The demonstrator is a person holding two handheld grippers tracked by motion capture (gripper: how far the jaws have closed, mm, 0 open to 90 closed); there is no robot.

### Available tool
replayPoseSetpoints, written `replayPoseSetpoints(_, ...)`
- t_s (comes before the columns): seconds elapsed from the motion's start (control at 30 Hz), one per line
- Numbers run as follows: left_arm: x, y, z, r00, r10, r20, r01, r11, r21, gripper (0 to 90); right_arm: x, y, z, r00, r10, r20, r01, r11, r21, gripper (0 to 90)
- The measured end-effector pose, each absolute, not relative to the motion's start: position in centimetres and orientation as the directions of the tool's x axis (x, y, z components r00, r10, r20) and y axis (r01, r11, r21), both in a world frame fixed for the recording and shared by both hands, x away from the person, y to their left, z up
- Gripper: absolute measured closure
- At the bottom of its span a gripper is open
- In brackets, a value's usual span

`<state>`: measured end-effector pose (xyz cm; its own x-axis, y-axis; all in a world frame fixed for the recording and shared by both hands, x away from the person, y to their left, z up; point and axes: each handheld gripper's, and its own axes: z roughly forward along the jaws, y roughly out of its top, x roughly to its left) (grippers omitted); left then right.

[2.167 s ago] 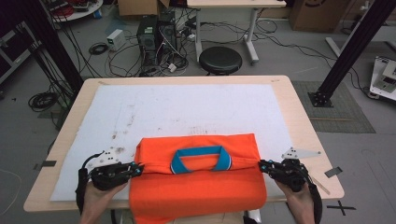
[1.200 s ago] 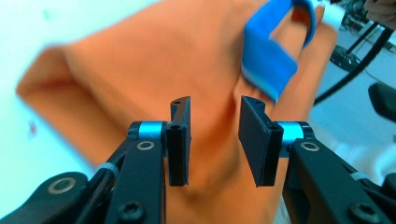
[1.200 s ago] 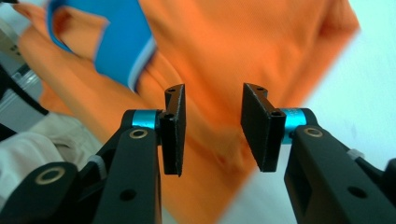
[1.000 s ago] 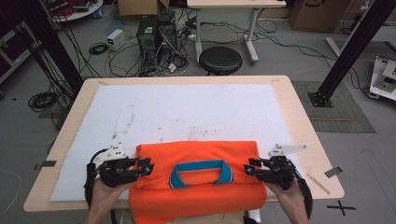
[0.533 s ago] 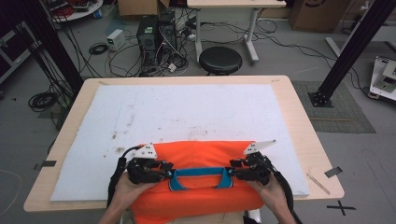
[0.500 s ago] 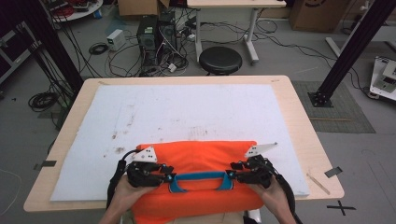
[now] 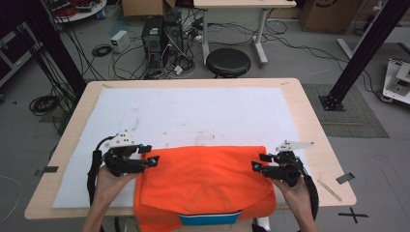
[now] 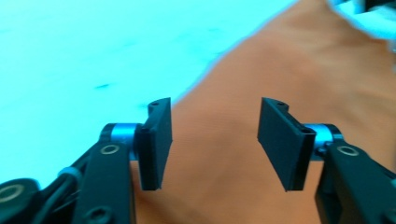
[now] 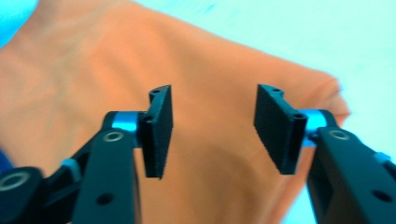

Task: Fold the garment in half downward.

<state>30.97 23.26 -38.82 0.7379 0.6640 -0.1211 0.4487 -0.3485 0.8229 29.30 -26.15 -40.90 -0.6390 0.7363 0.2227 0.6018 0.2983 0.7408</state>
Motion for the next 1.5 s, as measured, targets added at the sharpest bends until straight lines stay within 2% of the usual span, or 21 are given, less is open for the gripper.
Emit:
replayPoseSetpoints(0.1, 32.8, 24.2, -39.5, 0.709, 0.688, -0.156, 0.501, -0.334, 0.799, 41.1, 30.8, -26.9, -41.0, -0.600, 0.765, 0.233, 0.621, 0.262, 0.739, 39.7)
replayPoseSetpoints(0.23, 34.1, 24.9, -40.7, 0.695, 0.699, -0.168, 0.530, -0.340, 0.777, 40.2, 32.2, -27.3, -41.3, -0.587, 0.774, 0.238, 0.629, 0.252, 0.736, 36.2)
replayPoseSetpoints(0.43, 34.5, 25.2, -42.3, 0.718, 0.674, -0.174, 0.535, -0.374, 0.757, 37.6, 33.7, -27.9, -41.7, -0.596, 0.760, 0.258, 0.632, 0.246, 0.735, 33.6)
replayPoseSetpoints(0.7, 34.9, 25.6, -43.8, 0.719, 0.671, -0.178, 0.556, -0.403, 0.727, 37.5, 33.4, -28.4, -41.8, -0.601, 0.758, 0.253, 0.617, 0.240, 0.749, 32.2)
replayPoseSetpoints(0.93, 34.5, 25.0, -43.8, 0.736, 0.672, -0.082, 0.511, -0.472, 0.719, 54.5, 33.7, -29.5, -41.5, -0.598, 0.755, 0.269, 0.615, 0.217, 0.758, 31.4)
replayPoseSetpoints(1.03, 34.3, 24.9, -43.8, 0.739, 0.669, -0.078, 0.508, -0.477, 0.718, 66.7, 34.0, -29.8, -41.4, -0.618, 0.737, 0.274, 0.613, 0.234, 0.755, 31.4)
replayPoseSetpoints(1.3, 34.2, 25.1, -44.1, 0.731, 0.676, -0.097, 0.509, -0.444, 0.738, 73.2, 35.2, -29.5, -41.8, -0.646, 0.720, 0.254, 0.611, 0.288, 0.737, 30.7)
replayPoseSetpoints(1.5, 34.2, 25.1, -44.1, 0.730, 0.675, -0.105, 0.515, -0.442, 0.734, 73.7, 36.1, -28.2, -43.1, -0.672, 0.717, 0.183, 0.616, 0.405, 0.676, 31.6)
